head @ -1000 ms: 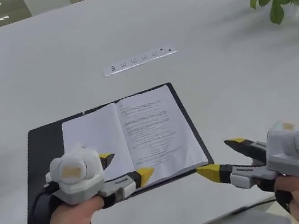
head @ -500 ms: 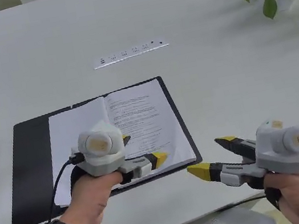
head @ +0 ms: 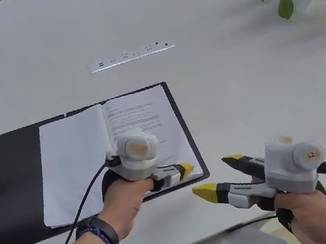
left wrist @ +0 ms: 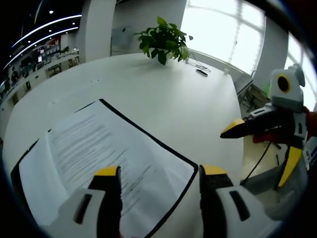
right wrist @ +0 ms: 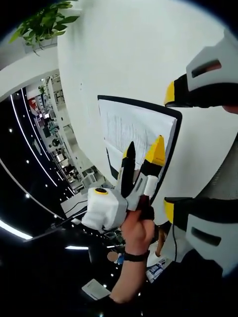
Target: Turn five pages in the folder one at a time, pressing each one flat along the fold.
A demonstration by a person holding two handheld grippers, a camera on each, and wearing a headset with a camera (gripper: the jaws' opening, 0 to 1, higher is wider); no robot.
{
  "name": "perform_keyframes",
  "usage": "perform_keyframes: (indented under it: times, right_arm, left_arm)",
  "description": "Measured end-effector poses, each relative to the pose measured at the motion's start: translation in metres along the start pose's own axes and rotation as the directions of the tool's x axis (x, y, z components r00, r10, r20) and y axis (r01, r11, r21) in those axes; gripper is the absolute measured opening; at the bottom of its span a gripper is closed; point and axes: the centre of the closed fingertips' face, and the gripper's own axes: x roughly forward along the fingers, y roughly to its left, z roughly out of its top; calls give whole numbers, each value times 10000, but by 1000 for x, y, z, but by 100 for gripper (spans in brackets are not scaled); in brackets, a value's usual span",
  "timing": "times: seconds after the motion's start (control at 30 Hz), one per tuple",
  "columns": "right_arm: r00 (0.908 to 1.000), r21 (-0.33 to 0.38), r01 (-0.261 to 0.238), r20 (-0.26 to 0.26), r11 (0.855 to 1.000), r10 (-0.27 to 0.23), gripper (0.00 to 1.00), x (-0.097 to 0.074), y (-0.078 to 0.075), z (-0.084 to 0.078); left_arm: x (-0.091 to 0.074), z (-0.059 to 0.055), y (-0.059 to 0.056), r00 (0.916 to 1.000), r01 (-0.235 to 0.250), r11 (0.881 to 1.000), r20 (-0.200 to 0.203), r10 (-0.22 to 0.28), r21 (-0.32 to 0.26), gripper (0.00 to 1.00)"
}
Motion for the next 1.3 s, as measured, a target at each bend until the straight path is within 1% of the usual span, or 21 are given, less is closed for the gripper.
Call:
perform_keyframes:
  times: [0.13,0.23,0.3,0.37,0.4,0.43,0.53,0.6,0.67,0.87,1.03,1.1,1.13,1.2,1.3]
  right_arm:
    - [10000,118,46,-30,9999,-45,73,0,-2,-3]
    - [9999,149,89,-126,9998,-87,72,-1,-3,-6]
    - [9998,187,83,-185,9998,-79,72,0,-3,-8]
    - [9997,249,73,-229,9997,-67,71,0,-3,-10]
    - [9997,267,59,-226,9996,-53,71,1,-2,-10]
    - [9997,296,56,-236,9995,-49,71,1,-2,-10]
    - [9996,322,55,-265,9995,-46,70,4,-2,-11]
    - [9996,379,30,-285,9993,-20,70,6,0,-12]
    - [9996,360,-24,-280,9993,34,69,8,2,-11]
    - [9996,426,-139,-247,9990,149,66,15,2,-5]
    - [9997,495,-224,-60,9985,227,64,21,0,4]
    - [9996,491,-261,-35,9985,263,64,23,-2,6]
    - [9996,482,-281,-36,9984,283,64,25,-2,7]
    - [9995,511,-303,-24,9982,305,63,27,-4,8]
    - [9990,679,-400,199,9969,388,61,31,-7,14]
  left_arm:
    - [11,-4,-2,9996,-73,9995,-253,81,315,64]
    - [16,-8,1,9993,-156,9994,-349,167,316,65]
    - [18,-12,4,9987,-241,9990,-450,258,364,64]
    - [22,-20,5,9972,-239,9967,-688,293,774,63]
    - [22,-21,6,9969,-298,9945,-695,369,1007,62]
    - [22,-20,7,9966,-378,9916,-684,466,1238,60]
    - [21,-21,8,9974,-334,9919,-594,409,1222,59]
    - [20,-22,8,9985,-305,9912,-419,362,1290,59]
    - [20,-23,8,9990,-256,9880,-316,308,1525,59]
    - [20,-22,11,9993,-190,9874,-277,236,1570,56]
    - [20,-22,12,9994,-185,9865,-269,232,1628,55]
    - [20,-21,14,9995,-207,9870,-218,245,1595,53]
    - [19,-20,16,9995,-241,9886,-162,268,1489,51]
    - [19,-19,19,9995,-276,9894,-116,296,1425,47]
    - [18,-19,21,9994,-323,9898,-71,336,1390,44]
